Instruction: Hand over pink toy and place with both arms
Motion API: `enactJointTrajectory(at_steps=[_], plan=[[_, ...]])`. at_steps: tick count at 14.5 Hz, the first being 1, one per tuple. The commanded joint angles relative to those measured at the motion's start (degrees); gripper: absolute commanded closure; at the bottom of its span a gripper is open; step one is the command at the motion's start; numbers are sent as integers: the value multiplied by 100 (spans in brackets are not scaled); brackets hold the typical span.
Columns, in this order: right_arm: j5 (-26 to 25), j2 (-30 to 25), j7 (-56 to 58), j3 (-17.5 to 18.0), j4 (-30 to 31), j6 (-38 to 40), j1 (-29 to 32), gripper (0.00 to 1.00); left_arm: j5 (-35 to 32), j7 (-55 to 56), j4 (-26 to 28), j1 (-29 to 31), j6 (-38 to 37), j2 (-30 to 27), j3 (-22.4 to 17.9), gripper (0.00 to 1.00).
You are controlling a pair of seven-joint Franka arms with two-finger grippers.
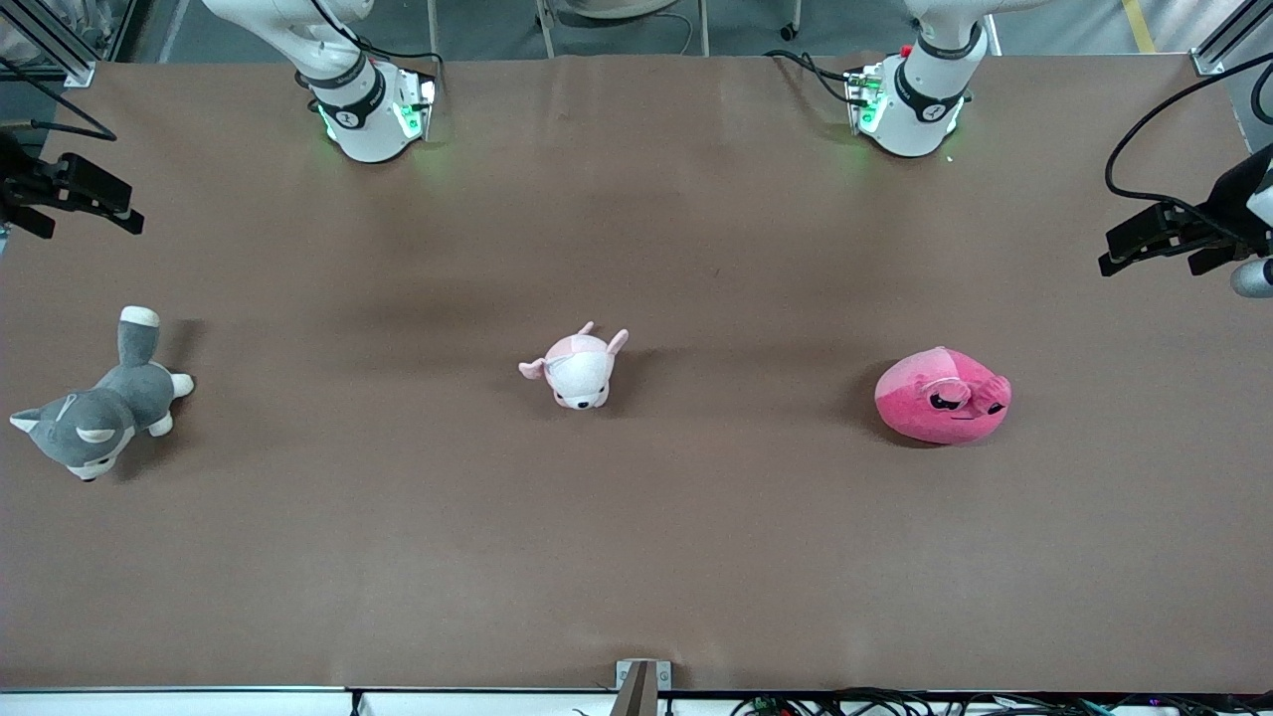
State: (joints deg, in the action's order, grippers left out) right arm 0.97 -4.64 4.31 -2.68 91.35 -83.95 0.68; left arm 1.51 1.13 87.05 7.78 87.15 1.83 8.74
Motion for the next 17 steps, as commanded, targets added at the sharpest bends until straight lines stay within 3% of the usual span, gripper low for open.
enactJointTrajectory(at_steps=[1,10,14,17], plan=[[-106,-196,-158,92,208,36,107,0,60,10,-110,-4,-128,46,5,0],[-97,-160,-150,92,147,2,90,0,68,1,-48,22,-172,98,5,0],[-88,-160,-150,83,147,-7,116,0,51,63,57,31,-85,598,-4,0],[-80,-160,-150,83,147,-7,125,0,16,343,311,31,467,889,-4,0]])
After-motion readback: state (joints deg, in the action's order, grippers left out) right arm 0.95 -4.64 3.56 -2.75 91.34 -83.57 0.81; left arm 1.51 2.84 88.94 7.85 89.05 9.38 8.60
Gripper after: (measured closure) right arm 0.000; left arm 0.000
